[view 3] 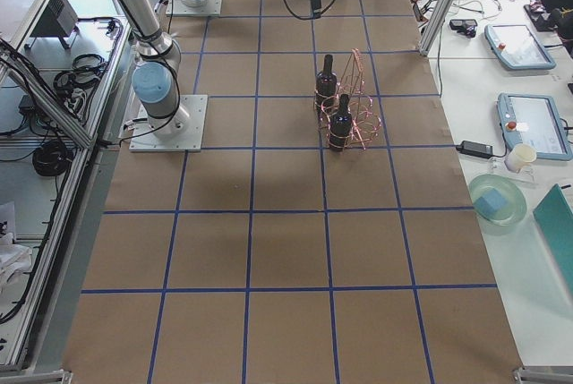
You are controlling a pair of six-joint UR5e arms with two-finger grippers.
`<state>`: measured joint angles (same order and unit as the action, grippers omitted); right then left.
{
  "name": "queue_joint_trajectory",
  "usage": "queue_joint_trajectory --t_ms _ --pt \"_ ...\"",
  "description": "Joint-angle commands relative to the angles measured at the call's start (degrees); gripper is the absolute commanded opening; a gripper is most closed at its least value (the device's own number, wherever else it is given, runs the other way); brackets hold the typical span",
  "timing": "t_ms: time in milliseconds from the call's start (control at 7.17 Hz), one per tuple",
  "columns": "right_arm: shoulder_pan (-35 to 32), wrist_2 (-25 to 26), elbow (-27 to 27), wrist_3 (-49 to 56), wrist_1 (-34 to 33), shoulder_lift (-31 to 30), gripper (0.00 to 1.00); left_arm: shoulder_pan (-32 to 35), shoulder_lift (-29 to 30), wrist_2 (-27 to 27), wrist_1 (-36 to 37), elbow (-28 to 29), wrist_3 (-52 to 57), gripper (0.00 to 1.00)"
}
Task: Place wine into wine basket
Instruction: 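Carry the upright bottle with the left gripper toward the table center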
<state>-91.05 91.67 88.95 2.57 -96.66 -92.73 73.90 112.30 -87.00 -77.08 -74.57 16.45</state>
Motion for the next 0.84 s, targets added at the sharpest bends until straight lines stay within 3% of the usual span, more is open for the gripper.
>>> queue_joint_trajectory --t_ms 0,697 --pt "0.0 0.1 0.0 0.1 0.1 0.0 1.0 6.2 -3.2 0.1 0.4 -5.5 -7.2 0.0" --pt "0.0 0.3 0.2 0.1 0.1 0.0 1.0 20.5 -7.4 0.4 1.0 -10.7 -15.6 0.0"
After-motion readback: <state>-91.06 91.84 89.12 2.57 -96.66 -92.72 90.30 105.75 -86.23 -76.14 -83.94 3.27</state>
